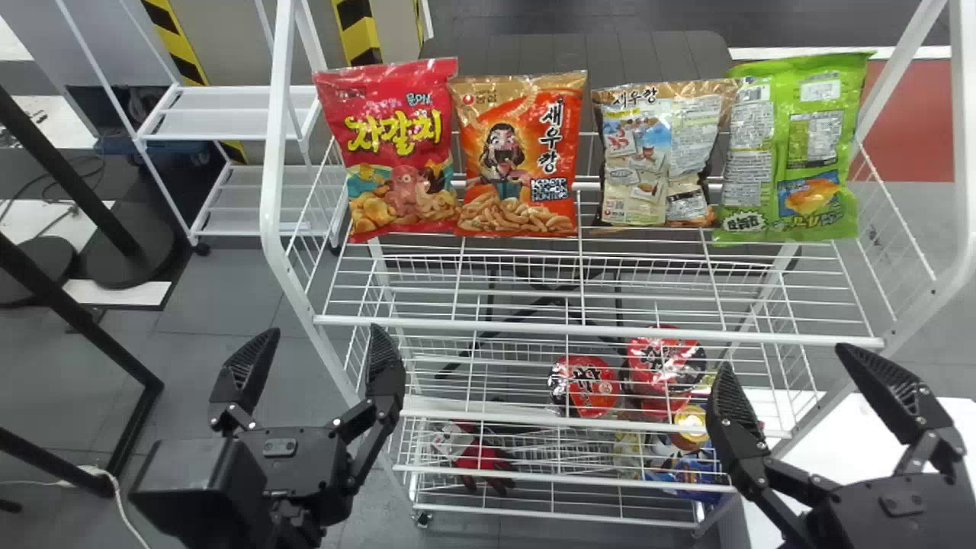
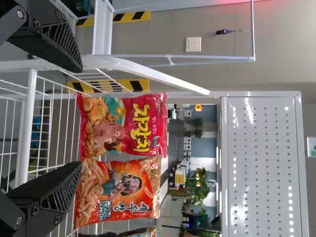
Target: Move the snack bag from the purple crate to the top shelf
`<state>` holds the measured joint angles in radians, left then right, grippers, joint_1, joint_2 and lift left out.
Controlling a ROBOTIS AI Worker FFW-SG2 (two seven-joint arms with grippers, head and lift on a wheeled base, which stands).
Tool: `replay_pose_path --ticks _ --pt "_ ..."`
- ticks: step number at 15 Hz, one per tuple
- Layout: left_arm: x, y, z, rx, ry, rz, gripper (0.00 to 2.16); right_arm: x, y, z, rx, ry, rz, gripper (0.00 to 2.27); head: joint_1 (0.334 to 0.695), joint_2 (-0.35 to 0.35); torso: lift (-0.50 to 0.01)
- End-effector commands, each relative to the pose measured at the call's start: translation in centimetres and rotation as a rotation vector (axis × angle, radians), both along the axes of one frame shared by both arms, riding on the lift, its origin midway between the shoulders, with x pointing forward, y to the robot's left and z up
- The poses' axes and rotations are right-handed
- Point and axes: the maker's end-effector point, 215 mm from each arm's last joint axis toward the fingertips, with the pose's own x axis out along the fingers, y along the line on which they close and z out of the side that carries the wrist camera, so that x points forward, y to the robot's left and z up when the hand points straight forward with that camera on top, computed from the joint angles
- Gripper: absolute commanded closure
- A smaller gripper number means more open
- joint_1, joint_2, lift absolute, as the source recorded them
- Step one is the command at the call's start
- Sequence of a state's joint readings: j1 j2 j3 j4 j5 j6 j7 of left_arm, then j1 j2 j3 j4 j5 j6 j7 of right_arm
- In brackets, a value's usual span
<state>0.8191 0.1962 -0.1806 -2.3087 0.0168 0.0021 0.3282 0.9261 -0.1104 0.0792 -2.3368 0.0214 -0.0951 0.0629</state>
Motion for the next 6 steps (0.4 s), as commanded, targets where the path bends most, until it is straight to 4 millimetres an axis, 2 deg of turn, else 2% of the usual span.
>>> replay_pose_path --ticks 1,6 --pt "-0.02 -0.12 -0.02 -0.002 -0.001 -0.003 0.17 -0.07 -0.18 0.16 0.002 -0.006 -0.003 0.12 0.695 0.062 0.0" --pt "-0.03 -0.08 0.0 -0.003 -0.004 0.0 0.17 -0.11 0.0 0.16 0.005 -0.005 0.008 0.12 0.695 0.056 0.0"
